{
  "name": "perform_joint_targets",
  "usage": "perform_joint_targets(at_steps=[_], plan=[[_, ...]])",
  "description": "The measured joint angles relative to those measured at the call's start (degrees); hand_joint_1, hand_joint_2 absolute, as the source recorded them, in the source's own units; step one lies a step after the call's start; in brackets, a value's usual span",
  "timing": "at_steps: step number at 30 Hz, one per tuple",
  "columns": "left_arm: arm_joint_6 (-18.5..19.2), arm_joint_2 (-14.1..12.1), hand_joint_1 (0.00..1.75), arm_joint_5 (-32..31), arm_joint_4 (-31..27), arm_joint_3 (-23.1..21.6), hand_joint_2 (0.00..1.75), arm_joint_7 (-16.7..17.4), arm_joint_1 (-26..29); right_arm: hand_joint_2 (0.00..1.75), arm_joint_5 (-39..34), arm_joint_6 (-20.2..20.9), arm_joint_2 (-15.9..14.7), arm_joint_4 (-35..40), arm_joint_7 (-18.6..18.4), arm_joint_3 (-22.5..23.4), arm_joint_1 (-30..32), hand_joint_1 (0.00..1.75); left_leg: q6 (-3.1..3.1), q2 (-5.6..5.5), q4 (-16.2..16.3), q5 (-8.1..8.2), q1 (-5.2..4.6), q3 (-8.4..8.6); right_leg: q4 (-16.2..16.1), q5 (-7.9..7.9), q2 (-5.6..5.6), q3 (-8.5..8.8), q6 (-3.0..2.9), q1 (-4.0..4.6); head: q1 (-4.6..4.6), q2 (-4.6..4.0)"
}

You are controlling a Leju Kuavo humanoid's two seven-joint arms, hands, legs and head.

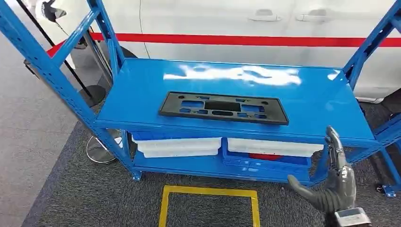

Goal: Take the parts from the cabinet and place them on the table.

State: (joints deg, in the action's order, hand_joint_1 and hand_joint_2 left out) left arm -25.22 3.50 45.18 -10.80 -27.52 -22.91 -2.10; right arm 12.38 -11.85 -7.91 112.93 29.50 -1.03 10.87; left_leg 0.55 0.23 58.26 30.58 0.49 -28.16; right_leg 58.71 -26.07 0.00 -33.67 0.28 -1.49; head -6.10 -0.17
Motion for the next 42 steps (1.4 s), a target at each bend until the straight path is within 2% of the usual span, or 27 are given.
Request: perform_joint_targets(at_steps=[1,3,5,6,7,9,11,14,16,19,20,21,23,24,25,26,29,30,32,34,35,36,38,39,40,41,42], plan=[[0.0,0.02,0.0,-0.07,0.0,-0.05,0.0,0.0,-0.01,1.75,1.35,-0.59,0.0,-0.09,-0.28,-0.63,-0.41,0.0,0.21,-0.02,2.35,1.37,0.03,-1.1,-0.04,-0.14,-0.03,0.09,-0.32,0.0,0.0,0.0],[0.0,0.02,0.0,-0.13,0.0,-0.35,0.0,0.15,-0.04,1.75,5.68,-2.29,0.0,-0.5,-1.57,-2.64,-1.1,0.0,0.56,-0.01,12.23,5.94,0.16,-6.28,-0.03,-0.31,-0.17,0.12,-0.68,0.17,0.0,0.0],[0.0,0.02,0.0,-0.22,0.0,-0.64,0.0,0.26,-0.02,1.75,9.55,-3.61,0.02,-0.9,-2.51,-3.89,-1.66,0.0,0.68,0.0,18.62,7.18,0.16,-10.18,0.01,-0.42,-0.15,0.23,-0.8,0.24,0.0,0.0],[0.0,0.02,0.0,-0.26,0.0,-0.83,0.0,0.35,-0.01,1.75,11.3,-4.24,0.09,-1.05,-2.88,-4.33,-1.9,0.0,0.6,0.0,17.99,5.63,0.16,-10.39,0.02,-0.52,-0.07,0.45,-0.8,0.23,0.0,0.0],[0.0,0.02,0.0,-0.31,0.02,-1.01,0.0,0.57,0.07,1.75,13.4,-5.03,0.2,-1.11,-3.1,-4.59,-2.12,0.0,0.45,0.0,14.78,2.98,0.16,-9.36,0.03,-0.69,0.02,0.72,-0.71,0.21,0.0,0.0],[0.0,0.02,0.0,-0.46,0.02,-1.36,0.0,0.7,0.01,1.75,17.62,-6.56,0.68,-1.36,-3.32,-5.11,-2.76,0.0,0.0,0.0,4.17,-3.29,0.16,-5.11,0.03,-1.03,0.16,1.44,-0.31,0.17,0.0,0.0],[0.0,0.02,0.0,-0.74,0.09,-1.62,0.0,0.87,-0.07,1.75,22.01,-8.1,1.31,-1.64,-3.41,-5.61,-3.51,0.0,-0.51,-0.17,0.77,-3.23,-0.19,-3.85,0.31,-1.26,0.27,1.3,0.33,0.58,0.0,0.0],[0.0,0.11,0.0,-0.81,0.09,-2.34,0.0,1.2,-0.26,1.75,27.82,-10.1,2.47,-2.19,-3.39,-6.2,-4.4,0.0,-1.51,-0.3,0.81,-3.46,-0.32,-4.2,-0.32,-0.84,0.16,1.41,1.38,0.48,0.0,0.0],[0.0,0.39,0.0,-0.89,0.09,-2.78,0.0,1.4,-0.26,1.75,32.04,-11.59,2.97,-2.71,-3.43,-6.88,-5.45,0.0,-2.41,-0.23,-0.11,-4.04,0.06,-3.79,1.26,-2.25,0.09,0.86,1.89,0.27,0.02,0.0],[-0.02,0.39,0.0,-0.94,0.11,-3.04,0.0,1.71,-0.47,1.75,37.26,-13.46,3.08,-4.07,-4.72,-8.61,-7.14,0.0,-3.01,-0.17,-0.1,-4.17,-0.27,-4.08,13.93,-8.34,0.05,-5.42,2.28,0.24,0.0,0.0],[-0.02,0.44,0.0,-0.94,0.11,-3.23,0.0,1.75,-0.44,1.75,38.88,-13.99,3.21,-4.64,-5.27,-9.33,-7.52,0.0,-3.11,-0.2,-0.07,-4.12,-0.43,-4.1,17.45,-9.09,0.06,-7.24,2.3,0.26,0.0,0.0],[-0.02,0.48,0.0,-0.94,0.11,-3.37,0.0,1.81,-0.41,1.75,40.61,-14.53,3.3,-5.27,-6.03,-10.18,-8.01,0.0,-3.16,-0.26,-0.06,-4.09,-0.57,-4.03,17.92,-8.29,0.06,-7.64,2.2,0.27,0.0,0.0],[-0.02,0.5,0.0,-0.94,0.11,-3.67,0.0,1.88,-0.47,1.75,43.45,-15.52,3.5,-6.3,-7.32,-11.67,-9.6,0.0,-3.21,-0.35,-0.05,-4.03,-0.87,-3.76,11.08,-3.62,0.06,-4.54,1.53,0.45,0.0,0.0],[-0.02,0.52,0.0,-0.94,0.11,-3.89,0.0,1.9,-0.58,1.75,45.15,-16.13,3.61,-6.95,-8.15,-12.63,-10.42,0.0,-3.17,-0.43,-0.06,-3.98,-1.04,-3.57,5.49,-0.89,0.06,-1.89,0.94,0.8,0.0,0.0],[-0.04,0.66,0.0,-0.94,0.11,-3.98,0.0,1.97,-0.61,1.75,46.43,-16.63,3.76,-7.54,-8.89,-13.43,-11.27,0.0,-3.18,-0.43,-0.09,-3.92,-1.01,-3.53,1.09,0.4,0.01,0.1,0.17,1.23,0.02,0.0],[-0.09,0.81,0.0,-0.94,0.11,-4.11,0.0,2.01,-0.71,1.75,47.65,-17.05,3.85,-8.2,-9.57,-14.16,-12.25,0.0,-2.93,-0.42,0.14,-3.79,-1.48,-3.76,-0.16,-0.31,-0.14,0.65,-0.13,1.35,0.02,0.0],[-0.17,1.03,0.0,-0.9,0.11,-4.29,0.0,2.25,-0.76,1.75,52.35,-18.7,4.44,-10.84,-12.41,-17.34,-14.75,0.0,-2.12,-0.33,-0.25,-4.01,-1.04,-3.84,-0.48,-0.04,0.01,0.49,-0.32,1.67,0.02,0.0],[-0.2,1.07,0.0,-0.9,0.11,-4.29,0.0,2.29,-0.87,1.75,53.73,-19.12,4.76,-11.71,-13.28,-18.48,-15.61,0.0,-1.79,-0.31,-0.11,-4.01,-1.4,-3.72,-1.38,0.39,0.01,0.85,-0.68,1.04,0.0,0.0],[-0.35,1.03,0.0,-0.81,0.11,-4.29,0.0,2.38,-0.91,1.75,55.97,-20.11,5.34,-14.01,-14.71,-20.5,-17.86,0.0,-1.01,-0.4,3.94,-1.4,-1.09,-5.61,-2.1,0.7,-0.37,1.36,-1.1,0.74,0.0,0.0],[-0.35,1.03,0.0,-0.74,0.11,-4.29,0.0,2.45,-0.89,1.75,58.0,-20.94,6.12,-16.68,-15.84,-22.51,-19.57,0.0,-0.25,-0.39,12.89,2.93,-0.41,-10.05,-2.08,0.62,-0.41,1.34,-1.17,0.74,0.0,0.0],[-0.35,1.03,0.0,-0.72,0.11,-4.29,0.0,2.47,-0.87,1.75,58.88,-21.31,6.43,-18.06,-16.28,-23.34,-20.26,0.0,0.08,-0.37,16.35,4.01,-0.15,-11.83,-2.03,0.59,-0.48,1.29,-1.18,0.73,0.0,0.0],[-0.35,1.03,0.0,-0.63,0.13,-4.31,0.0,2.54,-0.8,1.75,59.86,-21.7,6.84,-19.9,-16.65,-24.22,-21.15,0.0,0.4,-0.37,17.48,3.64,0.16,-12.51,-1.96,0.55,-0.47,1.29,-1.12,0.65,0.0,0.0],[-0.35,1.03,0.0,-0.28,0.15,-4.29,0.0,2.56,-0.84,1.75,61.5,-22.44,7.76,-23.35,-17.02,-25.68,-22.85,0.0,0.96,-0.34,11.78,-0.63,0.7,-9.98,-1.61,0.27,-0.35,1.35,-0.67,0.27,0.0,0.0],[-0.35,1.03,0.0,-0.24,0.15,-4.29,0.0,2.56,-0.87,1.75,62.11,-22.86,8.18,-24.75,-17.13,-26.16,-23.78,0.0,1.24,-0.31,6.26,-3.46,0.95,-7.32,-1.23,0.0,-0.32,1.42,-0.26,-0.01,0.0,0.0],[-0.33,1.09,0.0,-0.09,0.15,-4.31,0.0,2.54,-0.88,1.75,62.7,-23.4,8.65,-26.72,-17.13,-26.81,-24.89,0.0,1.6,-0.31,1.52,-4.77,1.31,-5.26,-0.78,-0.37,-0.29,1.34,0.31,0.02,0.0,0.0],[-0.24,1.42,0.0,0.11,0.15,-4.35,0.0,2.53,-0.89,1.75,62.94,-23.62,8.83,-28.14,-17.11,-27.19,-25.93,0.0,1.56,-0.68,1.21,-3.66,0.93,-5.09,-0.46,-0.5,-0.2,1.04,0.66,0.33,0.0,0.0],[-0.13,1.42,0.0,0.28,0.2,-4.35,0.0,2.43,-0.88,1.75,63.01,-23.88,9.2,-29.95,-17.0,-27.65,-27.09,0.0,0.21,-0.9,1.16,-4.07,0.97,-5.19,-0.21,-0.45,-0.05,0.75,0.95,0.41,0.04,0.0]])
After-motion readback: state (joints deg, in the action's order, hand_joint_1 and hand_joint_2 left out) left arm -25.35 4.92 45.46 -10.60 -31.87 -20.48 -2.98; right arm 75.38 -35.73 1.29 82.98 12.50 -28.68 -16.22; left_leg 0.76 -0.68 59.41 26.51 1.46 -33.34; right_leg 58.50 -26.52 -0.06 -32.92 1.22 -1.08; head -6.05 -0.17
